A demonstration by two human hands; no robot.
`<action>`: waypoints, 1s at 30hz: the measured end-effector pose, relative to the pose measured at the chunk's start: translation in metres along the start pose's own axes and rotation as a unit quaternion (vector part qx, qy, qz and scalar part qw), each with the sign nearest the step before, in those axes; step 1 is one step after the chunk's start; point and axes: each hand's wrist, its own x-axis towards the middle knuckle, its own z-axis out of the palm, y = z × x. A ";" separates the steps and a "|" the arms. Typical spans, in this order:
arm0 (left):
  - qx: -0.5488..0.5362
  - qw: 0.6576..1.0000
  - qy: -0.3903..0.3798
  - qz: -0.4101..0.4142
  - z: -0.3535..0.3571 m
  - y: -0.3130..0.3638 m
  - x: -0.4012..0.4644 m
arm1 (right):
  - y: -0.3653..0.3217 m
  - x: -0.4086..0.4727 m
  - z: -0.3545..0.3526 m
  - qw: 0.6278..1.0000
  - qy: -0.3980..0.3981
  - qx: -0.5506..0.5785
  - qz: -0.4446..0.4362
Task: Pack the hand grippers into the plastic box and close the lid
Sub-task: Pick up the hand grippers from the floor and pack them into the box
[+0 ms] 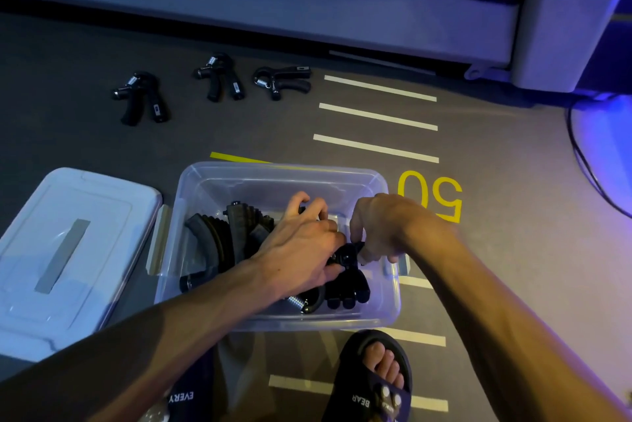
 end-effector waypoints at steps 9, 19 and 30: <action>-0.006 1.000 -0.003 0.008 0.000 0.002 0.002 | -0.005 0.003 0.017 0.997 0.053 -0.057 -0.005; -0.019 1.000 0.000 0.004 0.001 0.000 0.004 | -0.003 0.007 0.017 0.997 0.043 -0.057 -0.015; -0.043 0.999 -0.004 0.001 0.003 -0.001 0.007 | -0.002 0.012 0.016 0.995 0.032 -0.087 -0.041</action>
